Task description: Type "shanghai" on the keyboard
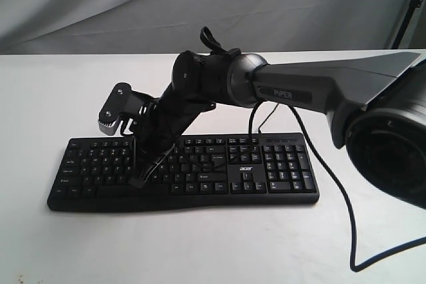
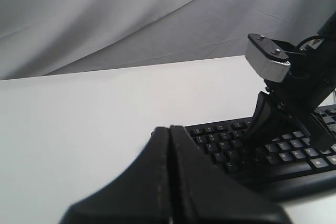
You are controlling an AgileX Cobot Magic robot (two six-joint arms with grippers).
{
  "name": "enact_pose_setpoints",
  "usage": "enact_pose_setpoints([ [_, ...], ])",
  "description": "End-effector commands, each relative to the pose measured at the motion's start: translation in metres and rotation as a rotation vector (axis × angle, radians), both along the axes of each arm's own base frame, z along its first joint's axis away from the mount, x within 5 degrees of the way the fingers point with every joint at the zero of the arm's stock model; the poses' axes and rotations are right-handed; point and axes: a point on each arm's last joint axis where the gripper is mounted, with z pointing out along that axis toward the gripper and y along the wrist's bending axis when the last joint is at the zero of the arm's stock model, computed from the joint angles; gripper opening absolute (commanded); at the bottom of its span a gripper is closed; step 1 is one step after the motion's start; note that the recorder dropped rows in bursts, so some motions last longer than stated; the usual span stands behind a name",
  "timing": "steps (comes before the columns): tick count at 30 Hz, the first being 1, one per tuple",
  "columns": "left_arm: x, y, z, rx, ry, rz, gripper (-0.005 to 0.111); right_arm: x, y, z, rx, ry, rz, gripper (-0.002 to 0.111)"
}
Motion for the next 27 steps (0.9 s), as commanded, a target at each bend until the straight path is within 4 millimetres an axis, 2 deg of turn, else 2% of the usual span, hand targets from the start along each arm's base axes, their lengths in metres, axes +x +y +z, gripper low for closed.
enact_pose_setpoints([
  [1,0.000,0.000,-0.001,-0.003,-0.003,-0.004,0.000,0.003,-0.005,0.005,-0.001,-0.006,-0.011,0.000],
  [22,0.000,0.000,-0.001,-0.003,-0.003,-0.004,0.000,0.002,-0.005,0.005,-0.004,0.005,-0.006,0.000],
  [27,0.000,0.000,-0.001,-0.003,-0.003,-0.004,0.000,0.002,-0.004,-0.006,-0.015,0.024,-0.010,0.000],
])
